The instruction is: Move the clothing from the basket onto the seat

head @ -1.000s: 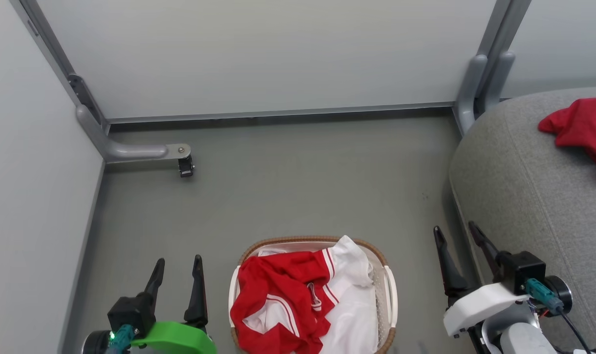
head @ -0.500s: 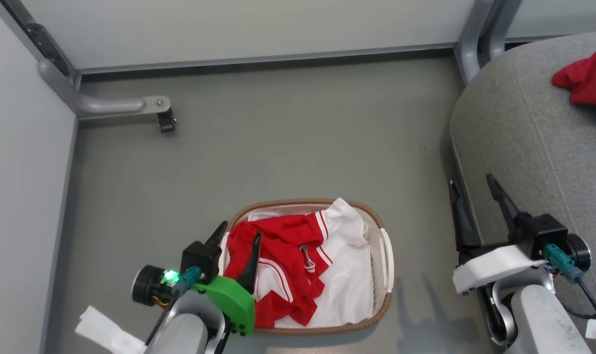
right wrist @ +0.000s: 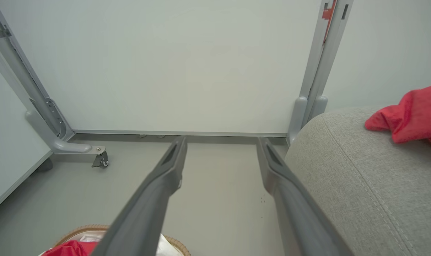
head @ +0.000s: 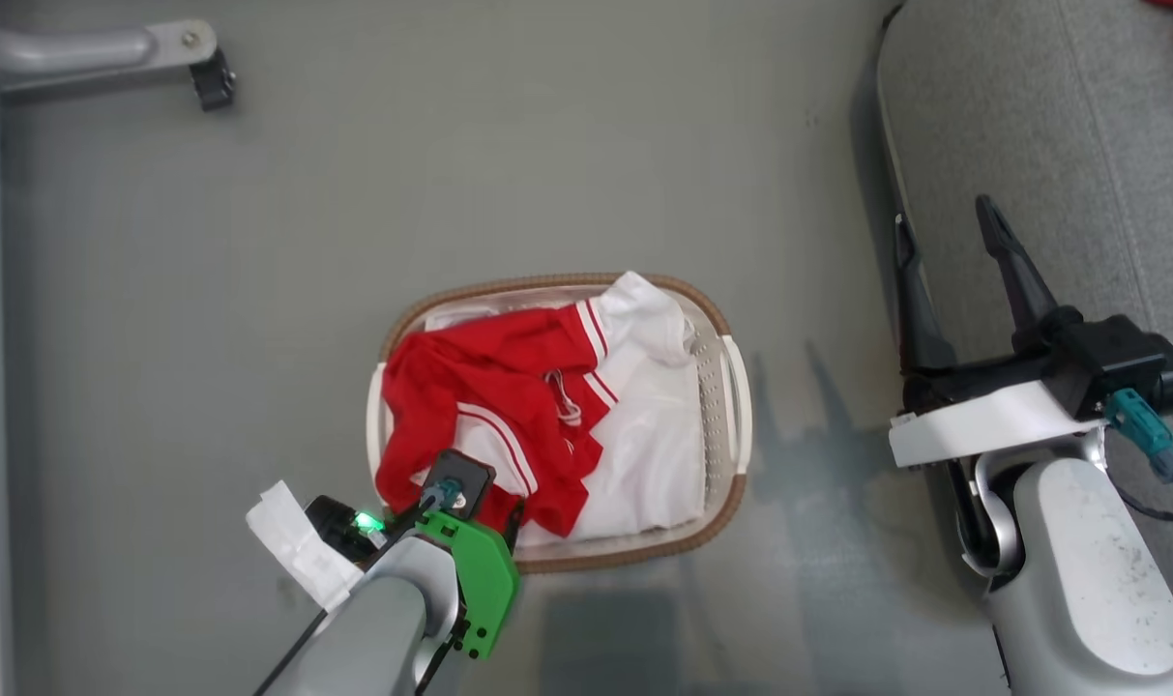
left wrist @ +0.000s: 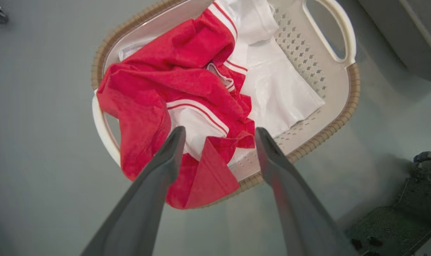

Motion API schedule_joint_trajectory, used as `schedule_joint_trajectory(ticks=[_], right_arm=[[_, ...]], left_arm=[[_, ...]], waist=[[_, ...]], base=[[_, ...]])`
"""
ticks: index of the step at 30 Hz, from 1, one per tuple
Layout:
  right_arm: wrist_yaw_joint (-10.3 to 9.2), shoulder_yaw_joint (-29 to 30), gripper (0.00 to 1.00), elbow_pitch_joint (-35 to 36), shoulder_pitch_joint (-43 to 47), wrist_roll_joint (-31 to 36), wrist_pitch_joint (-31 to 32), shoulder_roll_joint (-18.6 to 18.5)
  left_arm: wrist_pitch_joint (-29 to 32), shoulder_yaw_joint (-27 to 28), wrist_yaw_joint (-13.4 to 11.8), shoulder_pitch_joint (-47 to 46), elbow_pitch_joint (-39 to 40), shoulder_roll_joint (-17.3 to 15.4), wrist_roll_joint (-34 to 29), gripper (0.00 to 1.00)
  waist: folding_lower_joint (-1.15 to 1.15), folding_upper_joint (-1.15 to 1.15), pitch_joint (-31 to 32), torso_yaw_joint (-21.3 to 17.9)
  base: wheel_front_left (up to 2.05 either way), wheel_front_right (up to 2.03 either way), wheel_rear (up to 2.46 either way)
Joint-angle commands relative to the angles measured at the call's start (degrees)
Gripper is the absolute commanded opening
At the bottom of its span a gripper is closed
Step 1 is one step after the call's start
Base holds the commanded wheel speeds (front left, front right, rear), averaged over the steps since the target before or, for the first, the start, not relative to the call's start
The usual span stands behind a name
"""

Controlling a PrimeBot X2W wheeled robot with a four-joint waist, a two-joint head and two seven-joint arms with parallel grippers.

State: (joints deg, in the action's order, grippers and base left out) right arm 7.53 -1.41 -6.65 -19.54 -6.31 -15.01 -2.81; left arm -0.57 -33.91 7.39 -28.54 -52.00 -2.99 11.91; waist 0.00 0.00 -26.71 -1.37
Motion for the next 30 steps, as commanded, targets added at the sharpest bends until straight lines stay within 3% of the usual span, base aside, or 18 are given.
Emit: schedule_joint_trajectory(ticks=[1,11,22,23,24,26,27,30], right_arm=[[-0.08,-0.38,1.00,0.79,-1.22,-0.56,-0.25,-0.15],[-0.08,-1.90,1.00,3.63,-4.15,-2.86,-0.25,-0.15],[-0.08,-2.96,1.00,4.16,-6.02,-4.63,-0.25,-0.16],[-0.08,-3.02,1.00,4.08,-6.07,-4.84,-0.25,-0.15],[-0.08,-3.05,1.00,4.01,-6.19,-4.89,-0.25,-0.16],[-0.08,-3.03,1.00,3.94,-6.29,-4.98,-0.25,-0.16],[-0.08,-2.98,1.00,3.77,-6.41,-5.06,-0.25,-0.16],[-0.08,-2.87,1.00,3.57,-6.51,-5.20,-0.25,-0.16]], left_arm=[[0.42,-0.83,0.10,-2.15,-1.21,-0.98,0.70,1.00],[2.17,-3.22,0.09,-8.08,-9.49,-3.41,2.15,1.00],[3.42,-3.26,-0.84,-11.48,-15.61,-3.46,3.10,1.00],[3.37,-3.29,-0.83,-11.66,-15.98,-3.33,3.30,0.89],[3.35,-3.30,-0.82,-11.82,-16.28,-3.22,3.41,0.53],[3.15,-3.28,-0.76,-12.10,-16.67,-3.04,3.73,0.05],[3.03,-3.29,-0.74,-12.24,-16.90,-2.98,3.94,0.00],[2.31,-3.37,-0.69,-12.74,-17.23,-2.76,4.15,0.00]], waist=[[0.00,0.00,-7.71,-4.36],[0.00,0.00,-15.21,-7.69],[0.00,0.00,-18.12,-9.35],[0.00,0.00,-18.17,-9.42],[0.00,0.00,-18.17,-9.46],[0.00,0.00,-18.05,-9.49],[0.00,0.00,-17.96,-9.50],[0.00,0.00,-17.58,-9.40]], base=[[0.00,0.00,0.00],[0.00,0.00,0.00],[0.00,0.00,0.00],[0.00,0.00,0.00],[0.00,0.00,0.00],[0.00,0.00,0.00],[0.00,0.00,0.00],[0.00,0.00,0.00]])
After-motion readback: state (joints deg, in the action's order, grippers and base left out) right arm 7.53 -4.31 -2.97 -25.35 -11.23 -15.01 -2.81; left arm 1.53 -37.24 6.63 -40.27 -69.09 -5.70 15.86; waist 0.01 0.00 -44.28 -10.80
